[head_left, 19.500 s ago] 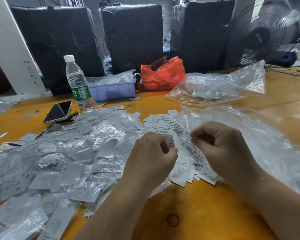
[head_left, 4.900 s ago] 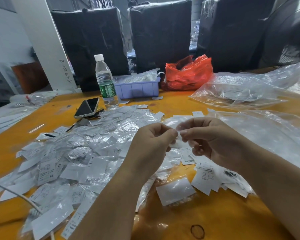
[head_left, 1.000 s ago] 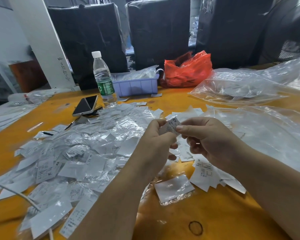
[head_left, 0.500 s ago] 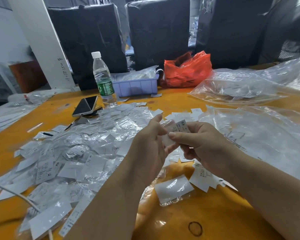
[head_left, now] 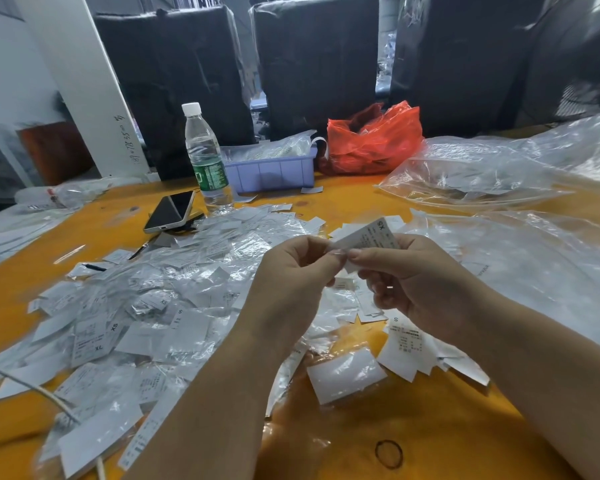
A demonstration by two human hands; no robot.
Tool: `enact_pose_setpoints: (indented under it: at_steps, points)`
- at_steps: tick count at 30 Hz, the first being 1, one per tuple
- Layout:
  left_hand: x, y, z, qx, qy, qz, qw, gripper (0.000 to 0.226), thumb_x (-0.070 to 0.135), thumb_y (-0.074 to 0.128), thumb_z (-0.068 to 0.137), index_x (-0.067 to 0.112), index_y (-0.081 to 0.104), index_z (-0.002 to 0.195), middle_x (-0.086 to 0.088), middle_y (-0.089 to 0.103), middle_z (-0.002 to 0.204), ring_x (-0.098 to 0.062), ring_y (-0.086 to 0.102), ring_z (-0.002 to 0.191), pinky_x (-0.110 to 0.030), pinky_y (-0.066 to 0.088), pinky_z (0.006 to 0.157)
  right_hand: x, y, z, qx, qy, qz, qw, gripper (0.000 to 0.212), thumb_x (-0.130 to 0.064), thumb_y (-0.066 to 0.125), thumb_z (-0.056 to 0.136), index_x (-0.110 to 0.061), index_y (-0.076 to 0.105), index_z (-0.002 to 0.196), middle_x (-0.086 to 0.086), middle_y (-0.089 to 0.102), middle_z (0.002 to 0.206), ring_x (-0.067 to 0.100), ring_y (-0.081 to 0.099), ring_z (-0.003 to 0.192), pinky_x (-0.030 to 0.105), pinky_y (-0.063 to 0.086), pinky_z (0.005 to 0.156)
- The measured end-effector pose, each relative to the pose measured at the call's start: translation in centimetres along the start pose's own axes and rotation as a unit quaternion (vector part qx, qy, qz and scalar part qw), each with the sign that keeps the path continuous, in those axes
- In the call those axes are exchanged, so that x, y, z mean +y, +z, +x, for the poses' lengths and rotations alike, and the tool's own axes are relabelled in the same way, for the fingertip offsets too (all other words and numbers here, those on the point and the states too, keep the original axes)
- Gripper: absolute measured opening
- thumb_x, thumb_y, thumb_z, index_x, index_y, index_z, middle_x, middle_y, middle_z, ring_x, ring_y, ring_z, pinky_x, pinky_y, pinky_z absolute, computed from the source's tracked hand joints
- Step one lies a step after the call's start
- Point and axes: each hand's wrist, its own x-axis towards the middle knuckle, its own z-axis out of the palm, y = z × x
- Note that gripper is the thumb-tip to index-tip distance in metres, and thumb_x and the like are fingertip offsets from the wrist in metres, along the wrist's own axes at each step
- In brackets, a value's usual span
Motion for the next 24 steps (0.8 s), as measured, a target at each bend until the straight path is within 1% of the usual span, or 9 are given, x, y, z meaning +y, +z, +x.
enact_pose_setpoints:
  at_steps: [5, 7, 9, 12, 15, 17, 19, 22, 24]
  points:
    - [-0.2, 0.1, 0.1, 0.026, -0.035, -0.014, 0.999, 0.009, 0.018, 0.068, 0.088, 0.013, 0.067, 0.08, 0.008, 0.065, 0.065, 0.0, 0.058, 0.059, -0.01, 0.043, 0.05, 0.2, 0.3, -0.1, -0.027, 0.023, 0.001, 0.999, 0.039, -0.025, 0.076, 0.063, -0.005, 0.067, 0.095, 0.0, 0.059, 0.062, 0.009, 0.047, 0.051, 0.02, 0.039, 0.043]
    - [-0.4, -0.3, 0.3, 0.075, -0.042, 0.015, 0.996, 0.012, 0.021, 0.07, 0.087, 0.015, 0.066, 0.078, 0.004, 0.066, 0.07, -0.004, 0.059, 0.062, -0.011, 0.044, 0.05, 0.0, 0.2, -0.1, -0.014, 0.021, 0.008, 1.0, 0.03, -0.019, 0.076, 0.07, -0.005, 0.068, 0.095, 0.001, 0.06, 0.066, 0.009, 0.049, 0.051, 0.022, 0.042, 0.044]
    - [-0.5, -0.6, 0.5, 0.134, -0.02, 0.082, 0.987, 0.012, 0.022, 0.069, 0.087, 0.016, 0.065, 0.078, 0.003, 0.067, 0.073, -0.005, 0.059, 0.065, -0.014, 0.047, 0.052, -0.2, -0.2, 0.0, 0.054, -0.028, -0.093, 0.994, 0.014, -0.01, 0.071, 0.082, -0.008, 0.07, 0.096, 0.002, 0.063, 0.072, 0.008, 0.054, 0.053, 0.023, 0.048, 0.048]
    - [-0.1, -0.7, 0.0, 0.215, 0.128, 0.244, 0.937, 0.012, 0.02, 0.068, 0.086, 0.018, 0.063, 0.075, 0.006, 0.065, 0.072, -0.004, 0.059, 0.067, -0.015, 0.045, 0.057, 0.0, -0.9, -0.1, 0.143, -0.167, -0.346, 0.912, 0.013, -0.009, 0.063, 0.089, -0.019, 0.071, 0.095, -0.009, 0.066, 0.075, -0.001, 0.059, 0.059, 0.015, 0.05, 0.057]
    - [-0.1, -0.5, -0.2, 0.204, 0.258, 0.378, 0.865, 0.009, 0.008, 0.069, 0.08, 0.01, 0.063, 0.073, -0.002, 0.067, 0.076, -0.018, 0.061, 0.073, -0.029, 0.051, 0.065, 0.2, -1.0, -0.2, 0.116, -0.203, -0.463, 0.855, 0.019, -0.007, 0.061, 0.09, -0.019, 0.073, 0.099, -0.011, 0.066, 0.087, -0.001, 0.061, 0.074, 0.011, 0.048, 0.067]
    - [-0.1, -0.4, -0.3, 0.147, 0.224, 0.454, 0.85, 0.009, 0.006, 0.068, 0.077, 0.012, 0.063, 0.074, -0.002, 0.065, 0.074, -0.021, 0.059, 0.072, -0.032, 0.049, 0.064, 0.6, -1.3, 0.0, 0.072, -0.148, -0.543, 0.824, 0.02, -0.015, 0.064, 0.089, -0.021, 0.07, 0.107, -0.008, 0.064, 0.1, 0.004, 0.059, 0.09, 0.02, 0.049, 0.081]
    - [-0.2, -0.3, -0.4, 0.08, 0.133, 0.496, 0.854, 0.01, 0.01, 0.063, 0.08, 0.019, 0.063, 0.084, 0.002, 0.064, 0.08, -0.021, 0.058, 0.077, -0.029, 0.043, 0.068, 0.9, -1.3, 0.1, 0.037, -0.079, -0.582, 0.808, 0.027, -0.025, 0.065, 0.088, -0.022, 0.066, 0.115, -0.006, 0.059, 0.111, 0.01, 0.054, 0.104, 0.029, 0.048, 0.091]
    - [-0.3, -0.2, -0.6, 0.01, 0.025, 0.482, 0.876, 0.016, 0.017, 0.059, 0.081, 0.027, 0.062, 0.093, 0.007, 0.065, 0.093, -0.019, 0.057, 0.089, -0.031, 0.042, 0.078, 1.2, -1.0, 0.2, 0.022, -0.055, -0.607, 0.793, 0.035, -0.031, 0.065, 0.087, -0.023, 0.062, 0.12, -0.007, 0.054, 0.112, 0.011, 0.049, 0.111, 0.034, 0.046, 0.093]
    - [-0.2, 0.1, -0.9, -0.01, 0.014, 0.465, 0.885, 0.021, 0.021, 0.058, 0.08, 0.028, 0.065, 0.099, 0.007, 0.067, 0.1, -0.018, 0.058, 0.096, -0.035, 0.044, 0.09, 1.2, -0.9, 0.2, 0.025, -0.056, -0.614, 0.787, 0.035, -0.032, 0.066, 0.086, -0.024, 0.062, 0.119, -0.008, 0.054, 0.11, 0.012, 0.05, 0.108, 0.034, 0.047, 0.09]
